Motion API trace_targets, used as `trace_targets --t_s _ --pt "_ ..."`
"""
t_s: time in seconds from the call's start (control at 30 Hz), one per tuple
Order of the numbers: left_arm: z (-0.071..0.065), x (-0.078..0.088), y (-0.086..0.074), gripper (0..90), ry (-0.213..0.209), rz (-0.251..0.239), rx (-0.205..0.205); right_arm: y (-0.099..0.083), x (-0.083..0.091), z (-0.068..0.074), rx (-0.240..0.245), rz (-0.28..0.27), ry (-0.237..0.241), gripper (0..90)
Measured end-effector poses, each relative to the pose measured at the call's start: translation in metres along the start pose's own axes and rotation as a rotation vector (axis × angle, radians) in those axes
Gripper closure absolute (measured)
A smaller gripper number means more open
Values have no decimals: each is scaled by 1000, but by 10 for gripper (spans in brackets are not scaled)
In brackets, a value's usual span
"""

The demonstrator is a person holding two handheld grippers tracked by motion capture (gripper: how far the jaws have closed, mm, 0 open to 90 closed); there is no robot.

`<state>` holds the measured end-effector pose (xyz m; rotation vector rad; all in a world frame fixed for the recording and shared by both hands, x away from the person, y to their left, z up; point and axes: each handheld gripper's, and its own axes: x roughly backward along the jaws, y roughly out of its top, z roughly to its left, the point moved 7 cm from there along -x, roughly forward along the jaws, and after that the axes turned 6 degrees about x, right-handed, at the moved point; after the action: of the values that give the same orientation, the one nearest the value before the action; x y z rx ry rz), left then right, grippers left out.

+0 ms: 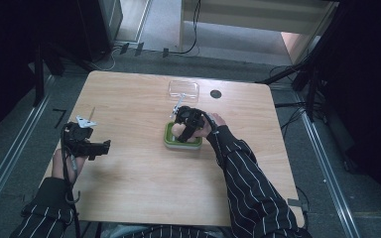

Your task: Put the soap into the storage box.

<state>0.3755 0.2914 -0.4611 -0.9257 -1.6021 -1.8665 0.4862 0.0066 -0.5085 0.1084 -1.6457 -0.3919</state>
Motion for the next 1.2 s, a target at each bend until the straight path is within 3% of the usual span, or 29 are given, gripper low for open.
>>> trace_targets --t_s 1.2 --pt "0 0 0 143 -1 1 -2 -1 -3 0 20 -23 2 321"
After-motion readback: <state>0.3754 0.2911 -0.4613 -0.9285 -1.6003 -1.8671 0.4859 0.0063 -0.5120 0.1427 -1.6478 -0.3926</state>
